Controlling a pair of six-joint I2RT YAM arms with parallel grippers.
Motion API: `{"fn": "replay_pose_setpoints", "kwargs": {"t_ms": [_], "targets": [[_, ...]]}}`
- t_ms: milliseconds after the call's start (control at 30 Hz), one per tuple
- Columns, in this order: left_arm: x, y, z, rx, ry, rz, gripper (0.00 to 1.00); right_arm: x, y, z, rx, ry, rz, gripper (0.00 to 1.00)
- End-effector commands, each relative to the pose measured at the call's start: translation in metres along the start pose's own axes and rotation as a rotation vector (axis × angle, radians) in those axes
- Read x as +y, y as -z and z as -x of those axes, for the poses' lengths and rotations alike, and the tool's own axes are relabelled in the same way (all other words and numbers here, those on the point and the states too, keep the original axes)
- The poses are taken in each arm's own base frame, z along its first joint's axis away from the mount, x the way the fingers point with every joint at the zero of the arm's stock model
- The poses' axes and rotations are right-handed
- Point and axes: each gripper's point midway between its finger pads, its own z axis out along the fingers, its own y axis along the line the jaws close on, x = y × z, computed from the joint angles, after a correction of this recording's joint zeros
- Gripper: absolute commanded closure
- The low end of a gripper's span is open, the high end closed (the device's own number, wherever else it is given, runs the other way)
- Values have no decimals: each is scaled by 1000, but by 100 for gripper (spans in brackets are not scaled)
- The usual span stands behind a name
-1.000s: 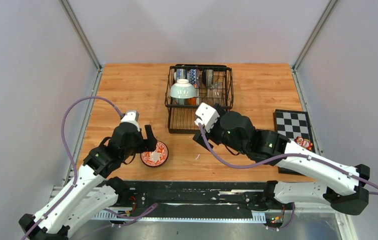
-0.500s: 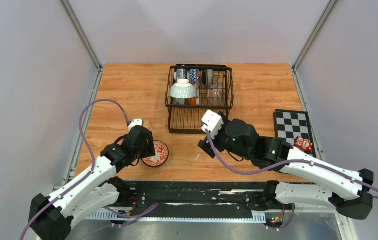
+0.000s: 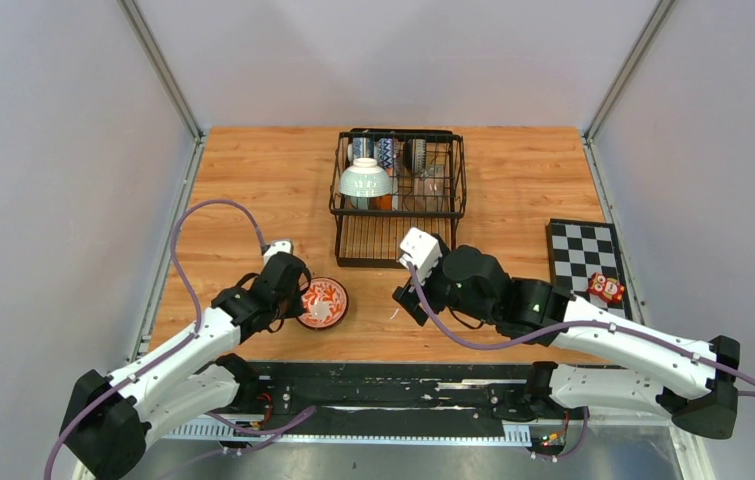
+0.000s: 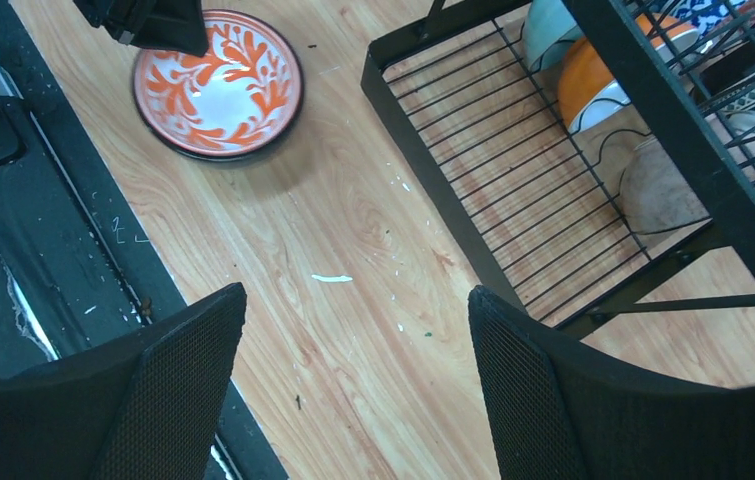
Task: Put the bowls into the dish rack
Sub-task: Pick up the bowl from the center of the board.
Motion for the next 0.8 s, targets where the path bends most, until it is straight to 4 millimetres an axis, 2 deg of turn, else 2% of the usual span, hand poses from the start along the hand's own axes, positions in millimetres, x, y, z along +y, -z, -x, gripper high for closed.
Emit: {"fn": "replay_pose_setpoints", "kwargs": {"t_ms": [0,67,100,333,467,767], "targets": [[-28,-4,0,5,35,-125,89,9,-1,-7,0,-51,26,17],[-36,-4,-1,13,42,-160,99,10,-2,-11,9,-50,26,18],[-40,-4,-1,16,45,-180,100,11,-2,-13,11,-78,27,18],[-74,0,0,13,41,-298,100,13,-6,-26,46,-155,5,26],[-93,1,-7,35,38,-358,100,13,-8,-34,63,-211,-20,32],[-128,14,-14,15,46,-478,100,16,-12,-45,104,-422,-75,42]]}}
